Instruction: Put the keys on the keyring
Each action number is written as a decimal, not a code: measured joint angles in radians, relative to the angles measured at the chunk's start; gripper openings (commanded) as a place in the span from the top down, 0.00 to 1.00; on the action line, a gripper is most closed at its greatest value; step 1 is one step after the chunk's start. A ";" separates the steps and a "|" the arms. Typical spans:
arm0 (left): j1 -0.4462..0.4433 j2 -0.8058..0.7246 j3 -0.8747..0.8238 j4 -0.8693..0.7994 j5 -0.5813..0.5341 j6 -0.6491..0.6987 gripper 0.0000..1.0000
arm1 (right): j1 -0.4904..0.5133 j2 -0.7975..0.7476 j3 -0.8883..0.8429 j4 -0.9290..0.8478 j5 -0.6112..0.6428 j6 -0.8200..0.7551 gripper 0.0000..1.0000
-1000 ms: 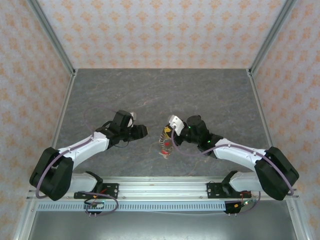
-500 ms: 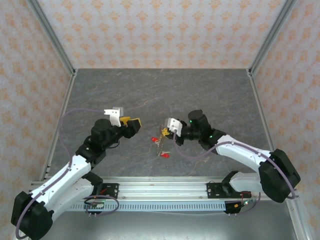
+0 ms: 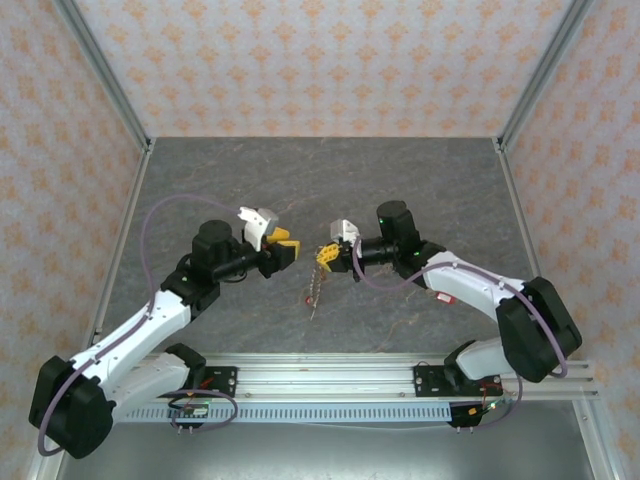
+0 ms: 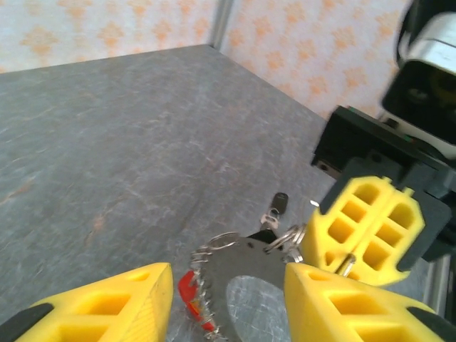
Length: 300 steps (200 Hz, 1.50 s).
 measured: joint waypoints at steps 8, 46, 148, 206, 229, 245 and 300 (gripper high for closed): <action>-0.003 0.016 0.018 -0.019 0.031 0.035 0.62 | 0.000 0.002 0.002 -0.001 -0.006 0.000 1.00; -0.011 0.057 0.073 -0.104 0.119 0.179 0.63 | 0.000 0.003 0.029 -0.038 -0.009 -0.021 1.00; -0.011 0.202 0.234 -0.346 0.311 0.462 0.81 | -0.001 0.032 0.080 -0.148 -0.027 -0.101 1.00; -0.011 0.240 0.269 -0.436 0.312 0.531 0.81 | -0.001 0.032 0.080 -0.156 -0.036 -0.108 1.00; -0.011 0.251 0.271 -0.444 0.312 0.531 0.81 | -0.001 0.032 0.080 -0.152 -0.042 -0.103 1.00; -0.013 0.258 0.278 -0.445 0.312 0.531 0.82 | -0.001 0.032 0.080 -0.142 -0.046 -0.097 1.00; -0.019 0.270 0.297 -0.447 0.312 0.530 0.87 | -0.005 0.032 0.080 -0.130 -0.055 -0.069 1.00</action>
